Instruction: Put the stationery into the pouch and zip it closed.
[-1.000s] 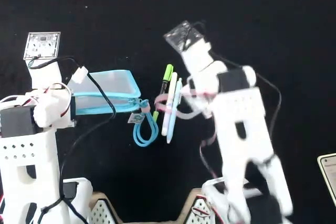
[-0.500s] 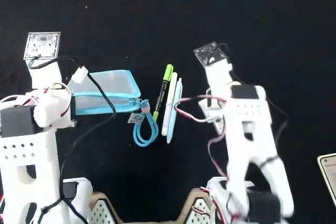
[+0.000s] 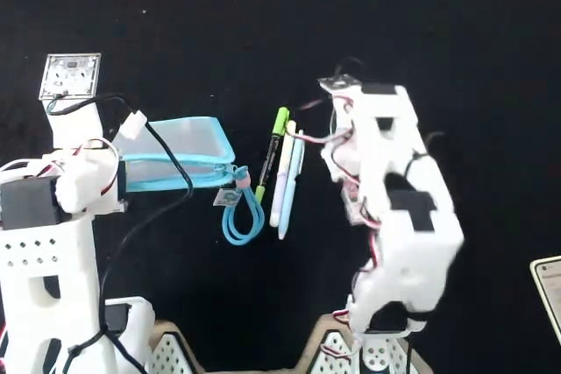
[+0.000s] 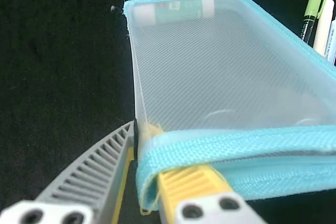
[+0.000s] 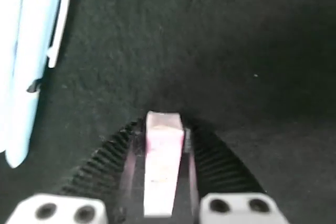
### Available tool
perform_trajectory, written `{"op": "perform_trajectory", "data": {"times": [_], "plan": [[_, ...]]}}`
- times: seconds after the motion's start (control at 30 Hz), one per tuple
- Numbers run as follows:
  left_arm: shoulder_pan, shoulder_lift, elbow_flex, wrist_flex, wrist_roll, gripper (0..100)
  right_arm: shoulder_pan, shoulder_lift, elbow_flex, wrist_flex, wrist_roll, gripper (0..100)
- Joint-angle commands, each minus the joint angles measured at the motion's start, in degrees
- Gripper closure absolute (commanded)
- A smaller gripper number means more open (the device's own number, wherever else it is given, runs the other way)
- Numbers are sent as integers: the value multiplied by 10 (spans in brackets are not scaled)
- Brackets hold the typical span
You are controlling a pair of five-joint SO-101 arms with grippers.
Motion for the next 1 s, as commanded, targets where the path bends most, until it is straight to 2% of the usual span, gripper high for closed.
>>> {"op": "perform_trajectory", "data": {"times": [0.0,0.23,0.33,0.47,0.77,0.97], "plan": [[-8,0,-31,-11,1,970,-6,68,-148,98,-5,868],[-8,0,-31,-11,1,970,-6,104,-188,139,-5,875],[-8,0,-31,-11,1,970,-2,102,-188,139,-5,976],[-8,0,-31,-11,1,970,4,62,-188,143,-5,987],[-8,0,-31,-11,1,970,-26,-211,-163,222,-4,988],[-8,0,-31,-11,2,970,-118,-463,-14,162,-11,988]]}}
